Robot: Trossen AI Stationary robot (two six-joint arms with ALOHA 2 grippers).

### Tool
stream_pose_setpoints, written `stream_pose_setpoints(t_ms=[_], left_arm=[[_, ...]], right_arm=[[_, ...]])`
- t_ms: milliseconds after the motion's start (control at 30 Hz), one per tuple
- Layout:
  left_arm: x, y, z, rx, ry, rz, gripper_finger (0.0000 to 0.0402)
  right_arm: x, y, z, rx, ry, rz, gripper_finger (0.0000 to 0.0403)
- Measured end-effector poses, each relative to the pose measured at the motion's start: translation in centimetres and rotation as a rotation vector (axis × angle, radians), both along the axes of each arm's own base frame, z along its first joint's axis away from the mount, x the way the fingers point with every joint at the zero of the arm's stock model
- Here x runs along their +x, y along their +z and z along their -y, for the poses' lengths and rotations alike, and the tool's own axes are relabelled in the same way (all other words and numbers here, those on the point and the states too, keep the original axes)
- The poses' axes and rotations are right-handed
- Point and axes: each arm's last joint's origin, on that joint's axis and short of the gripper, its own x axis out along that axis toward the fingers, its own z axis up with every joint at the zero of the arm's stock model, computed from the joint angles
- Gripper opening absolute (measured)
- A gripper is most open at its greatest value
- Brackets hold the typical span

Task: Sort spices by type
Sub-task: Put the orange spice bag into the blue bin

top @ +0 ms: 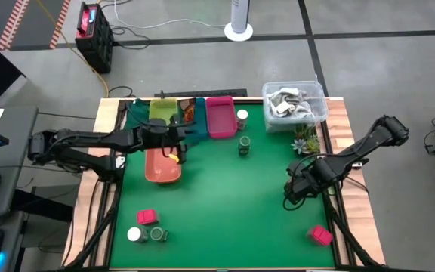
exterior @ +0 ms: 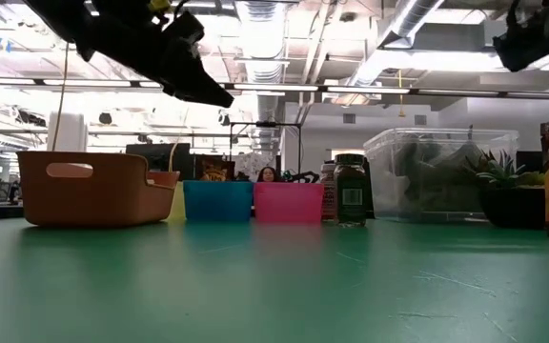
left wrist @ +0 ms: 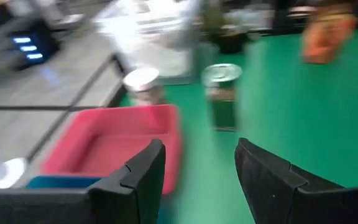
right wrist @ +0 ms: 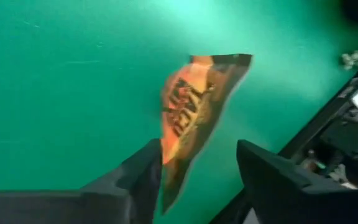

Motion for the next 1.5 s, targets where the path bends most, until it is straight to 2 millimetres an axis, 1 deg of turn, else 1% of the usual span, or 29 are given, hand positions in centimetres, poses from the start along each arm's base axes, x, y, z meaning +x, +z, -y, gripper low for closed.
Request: stream_pose_setpoints(t_ms=[100, 333, 367, 433, 567, 633, 700, 767, 900, 1100, 1333, 1500], left_arm=[[0.3, -0.3, 0.9, -0.020, -0.082, -0.012, 0.0183], [0.6, -0.4, 2.1, -0.057, -0.133, -0.009, 0.0183], [0.7, -0.4, 2.2, -0.070, -0.140, -0.006, 0.0183], [0.7, -0.3, 2.4, -0.096, -0.162, 0.004, 0.0183], [1.0, -0.4, 2.9, -0.102, -0.181, 0.016, 0.0183], [1.3, -0.6, 3.1, -0.106, -0.185, 0.015, 0.0183], [1.8, -0.8, 3.2, -0.103, -0.191, 0.040, 0.0183], [2.4, -1.1, 3.3, -0.107, -0.194, 0.028, 0.0183], [4.4, -0.9, 3.3, -0.105, -0.204, 0.015, 0.0183], [8.2, -0.3, 3.2, -0.082, -0.217, 0.021, 0.0183], [12.2, 0.0, 3.0, -0.088, -0.278, 0.028, 0.0183], [13.9, 0.0, 2.9, -0.078, -0.301, 0.032, 0.0183]], right_arm=[[-0.1, -0.3, 0.0, 0.009, 0.004, -0.016, 0.0175], [-0.1, -0.3, 0.1, 0.007, 0.076, -0.018, 0.0031], [0.0, -0.3, 0.2, 0.001, 0.096, -0.015, 0.0019], [0.3, -0.3, 0.4, -0.018, 0.132, 0.003, 0.0016], [1.2, -0.3, 1.3, -0.081, 0.187, 0.068, 0.0028], [1.8, -0.2, 1.9, -0.114, 0.216, 0.096, 0.0023], [2.3, -0.2, 2.5, -0.143, 0.249, 0.123, 0.0016], [3.0, -0.1, 3.1, -0.164, 0.278, 0.164, 0.0014], [4.4, 0.1, 4.0, -0.175, 0.334, 0.255, 0.0016], [5.6, 0.4, 5.2, -0.216, 0.401, 0.334, 0.0018], [6.9, 1.1, 5.4, -0.277, 0.470, 0.454, 0.0018], [7.3, 1.3, 5.4, -0.311, 0.492, 0.500, 0.0019]])
